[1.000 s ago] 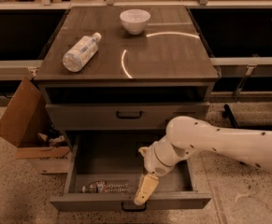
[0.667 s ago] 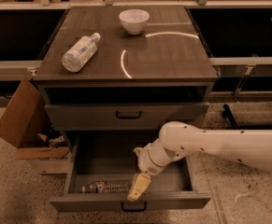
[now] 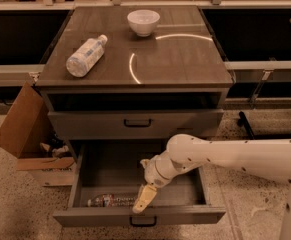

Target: Pick water bottle from middle drawer and place on counter

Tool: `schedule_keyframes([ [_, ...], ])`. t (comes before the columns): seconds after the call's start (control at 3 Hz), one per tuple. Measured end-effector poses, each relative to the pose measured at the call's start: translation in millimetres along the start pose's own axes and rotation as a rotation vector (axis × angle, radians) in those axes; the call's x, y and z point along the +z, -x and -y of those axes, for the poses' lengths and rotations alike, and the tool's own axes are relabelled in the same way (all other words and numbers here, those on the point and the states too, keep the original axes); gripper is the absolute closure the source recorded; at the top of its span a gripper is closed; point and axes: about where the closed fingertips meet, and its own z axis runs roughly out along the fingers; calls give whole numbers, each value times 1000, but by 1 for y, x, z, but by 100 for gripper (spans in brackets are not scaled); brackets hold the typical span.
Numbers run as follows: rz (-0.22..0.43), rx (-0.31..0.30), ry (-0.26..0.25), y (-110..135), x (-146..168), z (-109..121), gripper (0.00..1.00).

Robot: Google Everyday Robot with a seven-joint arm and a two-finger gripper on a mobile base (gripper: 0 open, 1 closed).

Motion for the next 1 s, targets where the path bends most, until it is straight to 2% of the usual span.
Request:
schedule_keyframes([
  [0.67, 11, -55, 1, -2, 31, 31, 0],
  [1.0, 26, -72, -32, 0, 44, 40, 0],
])
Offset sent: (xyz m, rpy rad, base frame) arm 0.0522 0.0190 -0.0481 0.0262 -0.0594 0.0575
